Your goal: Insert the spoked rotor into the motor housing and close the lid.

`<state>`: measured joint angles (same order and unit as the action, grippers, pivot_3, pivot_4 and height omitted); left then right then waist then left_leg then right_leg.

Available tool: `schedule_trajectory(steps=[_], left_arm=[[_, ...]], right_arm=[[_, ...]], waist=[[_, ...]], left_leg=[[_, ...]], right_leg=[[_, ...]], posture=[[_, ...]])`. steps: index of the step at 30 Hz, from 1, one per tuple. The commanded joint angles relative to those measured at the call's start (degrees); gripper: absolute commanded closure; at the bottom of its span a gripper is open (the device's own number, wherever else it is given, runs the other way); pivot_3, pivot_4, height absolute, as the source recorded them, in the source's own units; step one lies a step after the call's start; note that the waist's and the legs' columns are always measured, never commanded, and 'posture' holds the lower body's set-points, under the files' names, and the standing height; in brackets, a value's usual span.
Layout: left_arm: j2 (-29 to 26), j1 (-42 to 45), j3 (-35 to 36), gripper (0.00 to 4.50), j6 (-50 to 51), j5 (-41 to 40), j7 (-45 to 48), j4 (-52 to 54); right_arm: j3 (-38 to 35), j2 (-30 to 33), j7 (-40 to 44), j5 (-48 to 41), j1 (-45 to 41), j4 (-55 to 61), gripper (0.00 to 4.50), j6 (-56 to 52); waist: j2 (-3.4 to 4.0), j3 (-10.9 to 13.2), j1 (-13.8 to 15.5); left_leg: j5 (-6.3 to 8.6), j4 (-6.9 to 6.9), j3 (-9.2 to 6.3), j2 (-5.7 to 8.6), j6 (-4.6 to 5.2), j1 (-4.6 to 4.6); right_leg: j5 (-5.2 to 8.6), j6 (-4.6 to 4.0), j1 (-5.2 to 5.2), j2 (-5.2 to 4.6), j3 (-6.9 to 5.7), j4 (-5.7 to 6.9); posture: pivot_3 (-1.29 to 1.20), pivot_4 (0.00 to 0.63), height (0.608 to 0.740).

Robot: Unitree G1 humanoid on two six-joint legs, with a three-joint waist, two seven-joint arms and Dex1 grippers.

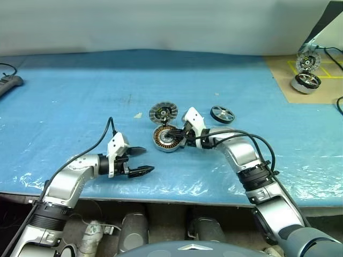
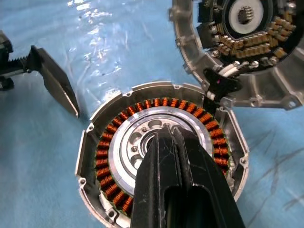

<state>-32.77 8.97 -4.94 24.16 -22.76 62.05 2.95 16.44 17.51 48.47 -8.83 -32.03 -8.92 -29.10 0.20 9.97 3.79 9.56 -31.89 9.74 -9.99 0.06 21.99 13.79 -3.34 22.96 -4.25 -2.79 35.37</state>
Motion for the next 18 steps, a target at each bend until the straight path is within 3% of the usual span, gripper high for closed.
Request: schedule_trajectory(steps=[1, 8, 13, 16, 18], left_arm=[[-0.3, 0.6, 0.2, 0.11, -1.4, -0.2, 0.7, 0.2], [-0.1, 1.2, -0.1, 0.11, -0.4, -0.5, 0.3, 1.8], [0.3, 0.6, 0.1, 0.11, -3.6, 0.2, 1.4, -1.8], [0.8, 0.7, -0.1, 0.11, -3.3, 0.0, 0.9, -1.5], [1.3, 1.1, -0.3, 0.11, -2.2, -0.3, 0.2, -0.3]], right_arm=[[2.6, 1.2, 0.8, 2.4, 0.9, 0.6, 4.48, 1.8], [-2.5, 2.4, 0.4, -1.0, 0.3, 4.4, 4.48, 0.4], [-10.2, 10.0, 1.0, -4.7, 1.8, 14.9, 4.48, -4.3], [-13.8, 15.0, 0.2, -4.2, 2.5, 16.7, 3.94, -4.6], [-15.8, 17.7, -1.4, -2.9, 1.6, 15.3, 3.29, -3.9]], waist=[[0.0, 0.0, 0.0], [0.0, 0.0, 0.1], [0.0, 0.0, 0.3], [0.0, 0.0, 0.3], [0.0, 0.0, 0.2]], left_leg=[[0.0, 0.0, 0.0, 0.0, 0.0, 0.0], [0.05, -0.01, 0.0, 0.0, 0.09, -0.01], [0.09, -0.03, 0.0, 0.03, 0.17, 0.08], [0.1, -0.01, 0.0, 0.01, 0.18, 0.05], [0.1, -0.01, 0.0, 0.0, 0.19, 0.02]], right_leg=[[0.0, 0.0, 0.0, 0.0, 0.0, 0.0], [0.0, 0.0, -0.02, 0.0, 0.0, 0.01], [0.0, 0.01, 0.02, -0.01, 0.0, -0.02], [0.0, 0.01, 0.01, 0.0, 0.0, -0.03], [0.0, 0.01, -0.01, 0.0, 0.0, -0.03]], posture=[[0.0, 0.15, 0.74], [0.0, 0.15, 0.74], [0.0, 0.15, 0.74], [0.0, 0.15, 0.74], [0.0, 0.15, 0.74]])
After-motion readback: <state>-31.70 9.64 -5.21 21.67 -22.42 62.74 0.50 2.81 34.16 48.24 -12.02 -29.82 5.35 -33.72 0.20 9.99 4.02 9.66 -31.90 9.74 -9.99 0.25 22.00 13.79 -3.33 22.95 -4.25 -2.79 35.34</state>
